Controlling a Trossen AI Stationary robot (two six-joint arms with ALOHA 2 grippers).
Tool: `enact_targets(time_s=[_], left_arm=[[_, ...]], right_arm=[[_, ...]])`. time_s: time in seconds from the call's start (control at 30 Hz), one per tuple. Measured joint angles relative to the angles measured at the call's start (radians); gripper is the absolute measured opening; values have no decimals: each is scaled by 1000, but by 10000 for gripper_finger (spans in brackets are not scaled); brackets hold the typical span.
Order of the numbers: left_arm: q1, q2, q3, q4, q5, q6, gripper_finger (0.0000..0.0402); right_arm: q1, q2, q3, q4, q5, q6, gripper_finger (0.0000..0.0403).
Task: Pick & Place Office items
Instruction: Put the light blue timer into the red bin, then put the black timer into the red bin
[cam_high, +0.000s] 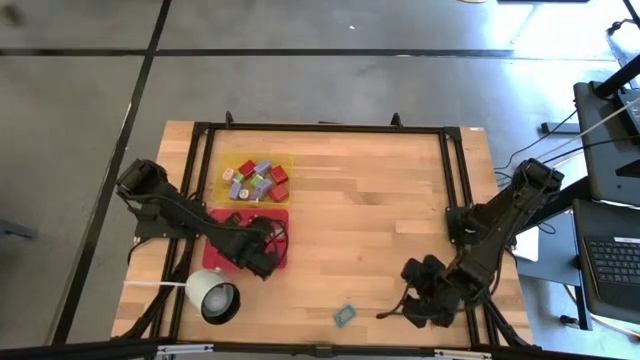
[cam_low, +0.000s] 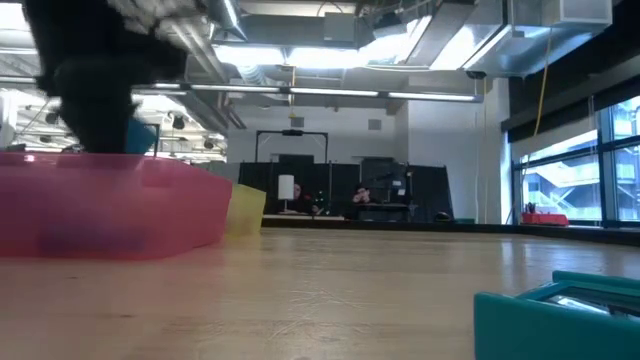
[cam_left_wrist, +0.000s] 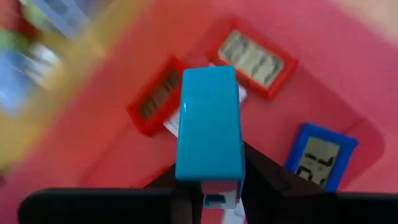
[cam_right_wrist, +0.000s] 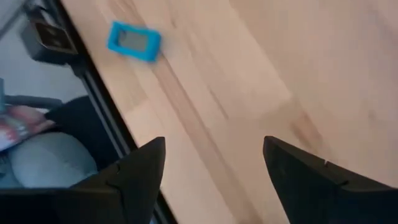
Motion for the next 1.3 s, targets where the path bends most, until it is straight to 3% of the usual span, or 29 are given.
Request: enact_targets(time_s=[0.13,0.3,0.43,0.73,0.9,1.17,1.3], left_arm=[[27,15,-64,75,75,17,70],[56,16,-76,88,59,29,70],[62,16,-76,96,64,44,73],[64,16,-76,97,109,36,126],[66,16,-25,92,116,151,149],[66,16,97,93,73,260,152],[54,16,137,96,1,308,149]], right_arm=[[43,34,0,-8,-62,105,272],[69,59,0,-24,-130,257,272],[90,67,0,-24,-183,289,271],[120,67,0,-47,-217,426,271],[129,67,0,-64,-328,528,271],[164,73,0,-91,-305,906,271],[167,98,0,-88,-346,960,271]])
